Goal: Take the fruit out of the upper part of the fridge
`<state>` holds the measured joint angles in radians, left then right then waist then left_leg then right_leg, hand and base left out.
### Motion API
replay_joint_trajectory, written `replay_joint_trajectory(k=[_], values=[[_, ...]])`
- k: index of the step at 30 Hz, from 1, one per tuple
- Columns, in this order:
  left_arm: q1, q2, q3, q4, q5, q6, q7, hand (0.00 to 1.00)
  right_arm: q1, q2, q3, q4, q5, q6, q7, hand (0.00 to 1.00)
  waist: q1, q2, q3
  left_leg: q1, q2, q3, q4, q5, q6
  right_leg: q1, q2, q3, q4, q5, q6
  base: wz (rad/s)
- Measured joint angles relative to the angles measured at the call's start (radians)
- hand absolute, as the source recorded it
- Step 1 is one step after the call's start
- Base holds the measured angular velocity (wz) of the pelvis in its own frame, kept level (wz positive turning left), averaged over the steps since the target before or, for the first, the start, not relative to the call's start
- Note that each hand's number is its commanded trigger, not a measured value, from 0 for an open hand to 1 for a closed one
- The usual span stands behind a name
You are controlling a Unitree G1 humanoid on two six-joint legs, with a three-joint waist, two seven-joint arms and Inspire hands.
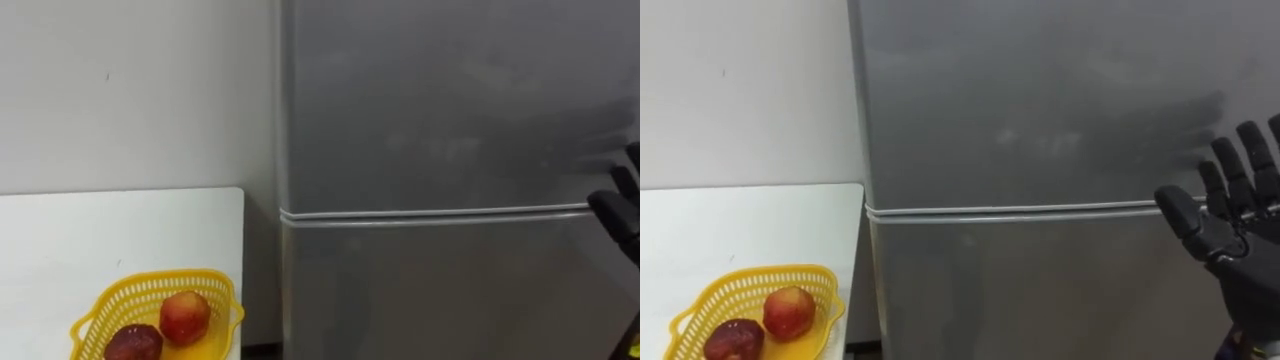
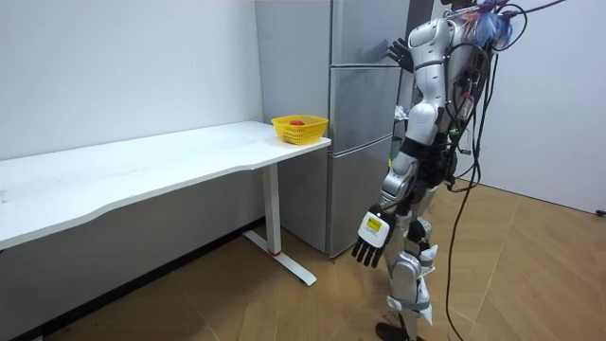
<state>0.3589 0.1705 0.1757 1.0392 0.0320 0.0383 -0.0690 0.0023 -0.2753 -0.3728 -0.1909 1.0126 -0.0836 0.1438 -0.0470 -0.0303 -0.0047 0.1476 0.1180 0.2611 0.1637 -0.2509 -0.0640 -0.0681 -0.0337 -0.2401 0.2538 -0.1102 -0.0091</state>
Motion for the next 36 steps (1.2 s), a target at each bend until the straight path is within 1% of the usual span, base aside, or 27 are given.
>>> replay_joint_trajectory(k=[2, 6, 9, 11, 13, 15, 18, 19, 20, 21, 23, 24, 25, 26, 27, 29, 30, 31, 32, 33, 35, 36], values=[[0.001, 0.002, -0.005, 0.002, 0.0, 0.0, 0.001, 0.0, 0.0, 0.0, 0.0, 0.004, -0.036, 0.0, -0.001, 0.0, -0.001, -0.004, 0.002, 0.0, 0.0, 0.0, -0.001, 0.0, 0.0, 0.0, 0.001, 0.0, -0.001, 0.001, -0.001, 0.0], [0.003, 0.003, -0.006, 0.005, -0.001, -0.002, 0.005, 0.0, 0.0, -0.001, -0.001, 0.0, -0.089, -0.002, -0.016, 0.0, -0.002, -0.008, 0.0016, 0.0, 0.0, 0.0, -0.003, 0.0, 0.0, 0.0, 0.001, -0.001, -0.001, 0.001, -0.001, 0.0], [0.003, 0.005, -0.004, 0.021, -0.001, -0.01, 0.017, 0.0, 0.0, -0.001, -0.001, -0.001, -0.128, -0.003, -0.043, 0.0, -0.001, -0.012, -0.0016, 0.003, 0.0, 0.0, 0.0, 0.0, 0.0, 0.002, 0.002, 0.003, 0.001, 0.001, -0.002, 0.0], [0.004, 0.009, 0.0, 0.023, -0.001, -0.019, 0.022, 0.0, 0.0, -0.001, -0.004, -0.005, -0.176, -0.002, -0.076, 0.0, -0.007, -0.019, 0.0012, 0.001, 0.0, -0.004, 0.003, 0.0, 0.0, 0.002, 0.001, 0.003, 0.001, 0.001, -0.002, 0.02], [0.004, 0.013, -0.001, 0.023, 0.001, -0.02, 0.024, 0.0, 0.0, -0.001, -0.005, -0.008, -0.193, -0.002, -0.105, 0.0, -0.01, -0.021, 0.0048, -0.001, 0.0, -0.008, 0.0, 0.0, 0.0, 0.002, 0.001, 0.001, 0.0, 0.001, -0.002, 0.07], [0.004, 0.013, -0.001, 0.022, 0.001, -0.02, 0.03, 0.0, 0.0, -0.001, -0.009, -0.011, -0.202, -0.002, -0.143, 0.0, -0.011, -0.022, 0.0041, -0.001, -0.001, -0.014, -0.002, 0.0, 0.0, 0.002, 0.0, -0.002, 0.0, 0.001, -0.002, 0.06], [0.006, 0.003, 0.0, 0.019, 0.006, -0.021, 0.042, 0.0, 0.001, -0.001, -0.034, -0.01, -0.308, -0.002, -0.237, 0.0, -0.01, -0.015, 0.0048, 0.001, 0.0, -0.014, -0.003, 0.0, 0.0, 0.011, 0.001, -0.006, -0.01, 0.002, 0.0, 0.04], [0.006, 0.0, 0.0, 0.018, 0.007, -0.02, 0.042, 0.0, 0.004, -0.001, -0.046, -0.01, -0.367, -0.002, -0.288, 0.0, -0.011, -0.014, 0.0035, 0.001, 0.0, -0.015, -0.004, 0.0, 0.0, 0.013, 0.001, -0.008, -0.013, 0.003, 0.001, 0.0], [0.006, 0.0, -0.001, 0.018, 0.007, -0.017, 0.04, 0.0, 0.004, -0.001, -0.053, -0.01, -0.422, -0.002, -0.345, 0.0, -0.011, -0.012, 0.004, 0.001, 0.0, -0.015, -0.007, 0.0, 0.0, 0.013, 0.002, -0.009, -0.016, 0.003, 0.002, 0.0], [0.006, 0.0, -0.001, 0.018, 0.007, -0.015, 0.04, 0.0, 0.004, 0.0, -0.055, -0.009, -0.44, -0.003, -0.37, 0.0, -0.012, -0.01, 0.0046, 0.001, 0.0, -0.015, -0.008, 0.0, 0.0, 0.013, 0.002, -0.009, -0.017, 0.003, 0.002, 0.0], [0.005, 0.0, -0.006, 0.016, 0.001, -0.003, 0.04, 0.0, 0.016, 0.002, -0.056, 0.006, -0.489, -0.003, -0.465, 0.0, -0.021, 0.001, 0.0043, 0.0, 0.0, -0.017, -0.012, 0.0, 0.0, 0.016, 0.003, -0.014, -0.027, 0.005, 0.004, 0.03], [0.003, -0.001, -0.008, 0.016, 0.001, 0.001, 0.041, 0.0, 0.022, 0.003, -0.056, 0.017, -0.502, -0.005, -0.483, 0.0, -0.023, 0.001, 0.003, 0.0, 0.0, -0.018, -0.012, 0.0, 0.0, 0.019, 0.003, -0.015, -0.031, 0.005, 0.005, 0.06], [0.003, -0.001, -0.019, 0.014, -0.001, 0.006, 0.047, 0.0, 0.031, 0.008, -0.05, 0.051, -0.521, -0.006, -0.524, 0.0, -0.025, 0.003, 0.002, 0.001, 0.0, -0.017, -0.012, 0.0, 0.0, 0.022, 0.003, -0.015, -0.033, 0.006, 0.006, 0.0], [0.003, -0.002, -0.028, 0.011, -0.001, 0.008, 0.057, 0.0, 0.045, 0.021, -0.048, 0.092, -0.535, -0.005, -0.563, 0.0, -0.026, 0.003, 0.0014, 0.002, 0.0, -0.015, -0.011, 0.0, 0.0, 0.023, 0.002, -0.015, -0.033, 0.006, 0.006, 0.0], [0.003, -0.002, -0.031, 0.008, -0.001, 0.009, 0.06, 0.0, 0.054, 0.029, -0.048, 0.113, -0.539, -0.005, -0.58, 0.0, -0.028, 0.003, 0.0011, 0.003, 0.0, -0.014, -0.011, 0.0, 0.0, 0.023, 0.002, -0.015, -0.033, 0.006, 0.006, 0.0], [0.002, -0.005, -0.034, -0.003, -0.001, 0.019, 0.06, 0.0, 0.102, 0.074, -0.047, 0.174, -0.561, -0.002, -0.633, 0.0, -0.03, 0.006, 0.0004, 0.004, -0.001, -0.011, -0.01, 0.0, 0.0, 0.023, 0.002, -0.011, -0.034, 0.005, 0.007, -0.02], [0.001, -0.005, -0.035, -0.003, -0.001, 0.022, 0.061, 0.0, 0.115, 0.087, -0.045, 0.191, -0.575, -0.002, -0.646, 0.0, -0.03, 0.007, 0.0004, 0.004, -0.001, -0.011, -0.01, 0.0, 0.0, 0.023, 0.002, -0.01, -0.034, 0.005, 0.007, -0.04], [-0.005, -0.004, -0.045, -0.001, -0.001, 0.028, 0.061, 0.0, 0.146, 0.106, -0.033, 0.233, -0.602, -0.003, -0.668, 0.0, -0.032, 0.01, 0.0011, 0.003, -0.001, -0.01, -0.009, 0.0, 0.0, 0.023, 0.002, -0.008, -0.034, 0.004, 0.008, -0.03], [-0.01, -0.004, -0.046, 0.002, -0.001, 0.029, 0.061, 0.0, 0.162, 0.114, -0.025, 0.256, -0.615, -0.003, -0.677, 0.0, -0.031, 0.012, 0.0013, 0.004, -0.001, -0.01, -0.009, 0.0, 0.0, 0.023, 0.002, -0.007, -0.035, 0.004, 0.009, 0.0], [-0.018, -0.007, -0.046, 0.002, -0.002, 0.032, 0.063, 0.0, 0.188, 0.126, -0.003, 0.314, -0.629, -0.003, -0.692, 0.0, -0.027, 0.015, 0.0014, 0.004, -0.002, -0.009, -0.009, 0.0, 0.0, 0.023, 0.001, -0.006, -0.034, 0.002, 0.011, -0.04], [-0.033, -0.013, -0.052, 0.002, -0.021, 0.032, 0.079, 0.0, 0.231, 0.134, 0.059, 0.423, -0.629, 0.001, -0.713, 0.0, -0.026, 0.018, 0.0026, 0.005, -0.006, 0.003, -0.009, 0.0, 0.0, 0.014, -0.001, 0.006, -0.023, -0.001, 0.013, -0.11], [-0.036, -0.013, -0.057, 0.002, -0.022, 0.032, 0.082, 0.0, 0.238, 0.134, 0.074, 0.446, -0.631, 0.001, -0.714, 0.0, -0.027, 0.023, 0.0025, 0.005, -0.007, 0.004, -0.009, 0.0, 0.0, 0.011, -0.002, 0.01, -0.021, -0.002, 0.014, -0.11]])
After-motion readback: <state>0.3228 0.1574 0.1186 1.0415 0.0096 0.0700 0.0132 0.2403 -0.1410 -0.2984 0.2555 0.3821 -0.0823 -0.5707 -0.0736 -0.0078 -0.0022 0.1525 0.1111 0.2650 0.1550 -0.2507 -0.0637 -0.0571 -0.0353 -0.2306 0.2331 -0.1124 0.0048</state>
